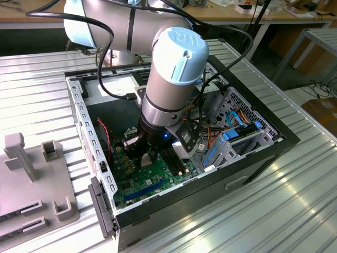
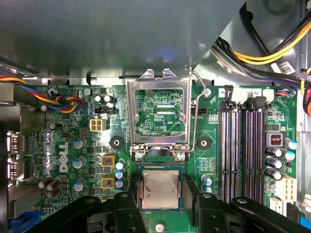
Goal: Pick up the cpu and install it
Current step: 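Place the cpu into insertion slot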
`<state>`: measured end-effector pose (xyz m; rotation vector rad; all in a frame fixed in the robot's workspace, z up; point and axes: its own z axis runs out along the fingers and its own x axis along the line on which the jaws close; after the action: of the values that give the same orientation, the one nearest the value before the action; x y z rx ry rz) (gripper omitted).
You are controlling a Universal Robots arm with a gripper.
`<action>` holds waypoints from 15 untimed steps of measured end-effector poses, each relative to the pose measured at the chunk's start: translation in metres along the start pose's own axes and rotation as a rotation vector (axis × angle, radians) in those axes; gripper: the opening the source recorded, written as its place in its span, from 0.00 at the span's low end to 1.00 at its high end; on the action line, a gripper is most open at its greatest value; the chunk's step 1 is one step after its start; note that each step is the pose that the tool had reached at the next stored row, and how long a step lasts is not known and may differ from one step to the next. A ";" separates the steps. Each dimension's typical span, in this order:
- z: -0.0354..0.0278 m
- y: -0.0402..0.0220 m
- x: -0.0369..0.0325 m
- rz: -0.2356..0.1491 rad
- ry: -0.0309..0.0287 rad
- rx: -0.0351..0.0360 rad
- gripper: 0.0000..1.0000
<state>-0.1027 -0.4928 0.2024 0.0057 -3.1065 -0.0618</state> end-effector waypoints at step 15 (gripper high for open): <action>0.0006 0.0000 0.0000 -0.002 -0.0002 0.0001 0.54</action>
<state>-0.1027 -0.4928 0.2018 0.0094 -3.1067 -0.0618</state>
